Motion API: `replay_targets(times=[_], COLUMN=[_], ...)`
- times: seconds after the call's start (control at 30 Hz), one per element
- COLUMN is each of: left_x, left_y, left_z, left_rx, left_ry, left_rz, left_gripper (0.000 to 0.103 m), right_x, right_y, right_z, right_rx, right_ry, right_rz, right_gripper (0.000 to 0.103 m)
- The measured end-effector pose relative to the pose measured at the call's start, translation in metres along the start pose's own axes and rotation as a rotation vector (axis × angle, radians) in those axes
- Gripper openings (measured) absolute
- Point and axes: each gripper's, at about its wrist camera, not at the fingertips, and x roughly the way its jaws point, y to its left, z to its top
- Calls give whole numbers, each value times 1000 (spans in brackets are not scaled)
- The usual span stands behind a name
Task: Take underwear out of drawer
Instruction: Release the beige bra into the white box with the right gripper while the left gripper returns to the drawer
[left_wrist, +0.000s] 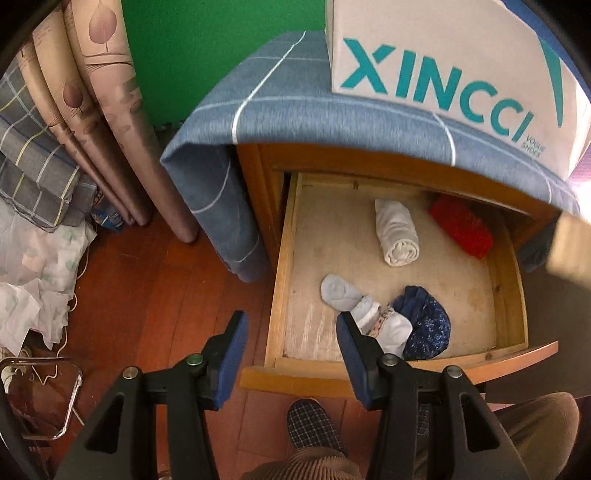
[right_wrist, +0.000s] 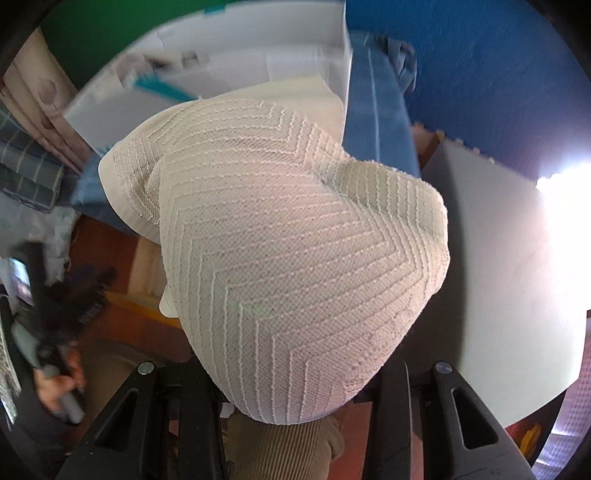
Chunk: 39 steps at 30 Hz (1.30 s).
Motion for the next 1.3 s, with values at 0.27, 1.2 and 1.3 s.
replay_targets(times=[0.27,1.2,1.3], left_x=[7,21,25], left_y=[-4,-2,-2], left_z=[-7,-9,-9], left_rx=[2,-2,-1], left_ry=[-1,34,50], left_rz=[-4,-13,-20], left_gripper=[50,50,50], right_x=[-87,41,44], right_y=[2,28,34], right_z=[46,198,199], right_rx=[0,43,30], right_ry=[-173,-17,-17], right_rz=[-4,-82,-96], right_gripper=[35,47,52])
